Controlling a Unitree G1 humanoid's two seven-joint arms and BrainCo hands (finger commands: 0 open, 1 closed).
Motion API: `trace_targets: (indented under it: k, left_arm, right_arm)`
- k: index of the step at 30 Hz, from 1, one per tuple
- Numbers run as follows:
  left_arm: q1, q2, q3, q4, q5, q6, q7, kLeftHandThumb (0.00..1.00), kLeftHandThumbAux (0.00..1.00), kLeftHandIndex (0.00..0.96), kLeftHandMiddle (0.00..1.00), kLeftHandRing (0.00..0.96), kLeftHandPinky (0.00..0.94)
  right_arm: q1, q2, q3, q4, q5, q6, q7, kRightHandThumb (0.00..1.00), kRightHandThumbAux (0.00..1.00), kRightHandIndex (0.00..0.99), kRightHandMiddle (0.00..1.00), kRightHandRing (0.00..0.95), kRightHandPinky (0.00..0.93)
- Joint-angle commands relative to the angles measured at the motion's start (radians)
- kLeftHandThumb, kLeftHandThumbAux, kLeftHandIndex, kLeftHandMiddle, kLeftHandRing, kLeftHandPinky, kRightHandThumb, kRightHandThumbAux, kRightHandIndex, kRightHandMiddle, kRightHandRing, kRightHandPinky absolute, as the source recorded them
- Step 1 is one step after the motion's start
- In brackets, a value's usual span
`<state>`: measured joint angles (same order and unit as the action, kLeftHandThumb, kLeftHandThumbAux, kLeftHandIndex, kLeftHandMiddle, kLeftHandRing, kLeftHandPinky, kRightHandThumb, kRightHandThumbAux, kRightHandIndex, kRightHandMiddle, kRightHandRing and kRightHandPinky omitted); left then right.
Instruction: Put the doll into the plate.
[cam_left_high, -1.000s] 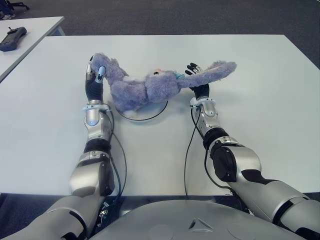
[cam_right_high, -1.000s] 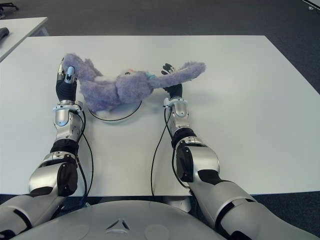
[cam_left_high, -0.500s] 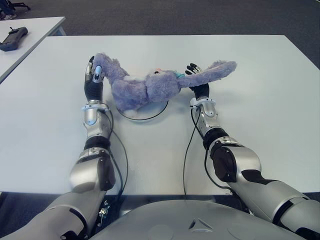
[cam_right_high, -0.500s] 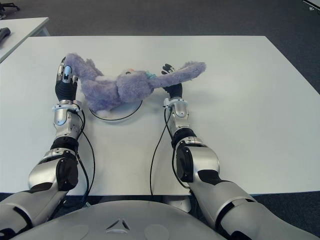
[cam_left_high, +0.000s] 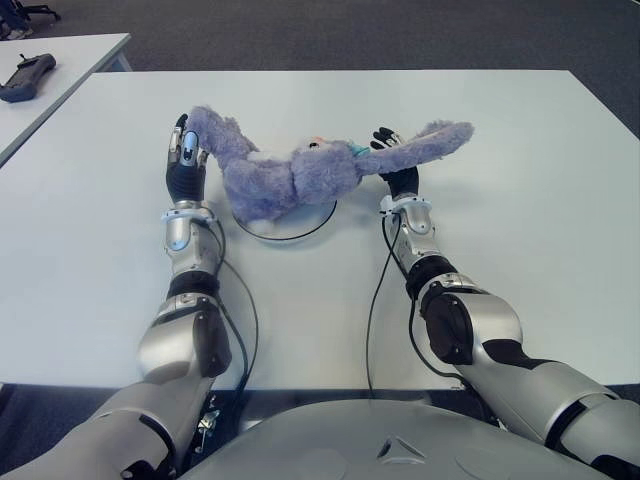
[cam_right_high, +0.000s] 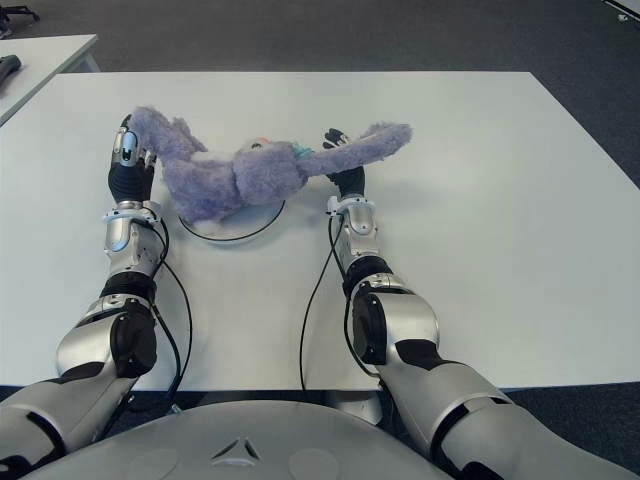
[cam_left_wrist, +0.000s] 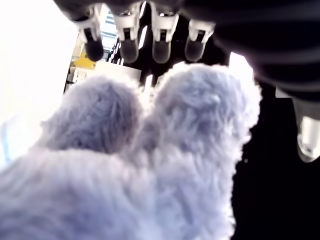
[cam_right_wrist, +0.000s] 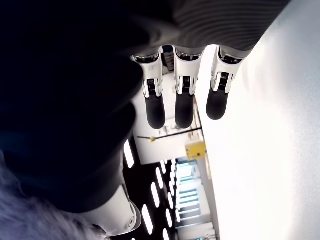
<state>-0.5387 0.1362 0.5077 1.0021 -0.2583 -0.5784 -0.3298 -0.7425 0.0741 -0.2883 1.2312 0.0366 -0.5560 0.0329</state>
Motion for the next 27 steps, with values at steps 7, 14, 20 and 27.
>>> trace_targets:
  k: [7,14,20,27]
  left_arm:
    - [0.274,-0.201,0.029,0.246,-0.053,0.073,-0.012,0.000,0.428,0.000,0.049,0.022,0.000]
    - [0.261,-0.204,0.017,0.248,-0.044,0.128,-0.003,0.000,0.429,0.000,0.036,0.009,0.009]
    - [0.256,-0.211,0.019,0.248,-0.056,0.189,-0.052,0.000,0.418,0.000,0.029,0.001,0.000]
    - [0.270,-0.230,-0.021,0.232,-0.024,0.203,-0.092,0.000,0.398,0.000,0.005,0.000,0.000]
  right_arm:
    - [0.238,0.088,-0.012,0.116,0.007,0.033,-0.022,0.329,0.912,0.188,0.195,0.167,0.169]
    - [0.237,0.093,-0.019,0.116,0.016,0.036,-0.024,0.346,0.907,0.208,0.201,0.167,0.160]
    - [0.238,0.092,-0.016,0.117,0.013,0.044,-0.024,0.357,0.917,0.194,0.205,0.173,0.160]
    - [0.239,0.091,-0.019,0.117,0.017,0.045,-0.018,0.363,0.923,0.191,0.210,0.179,0.172]
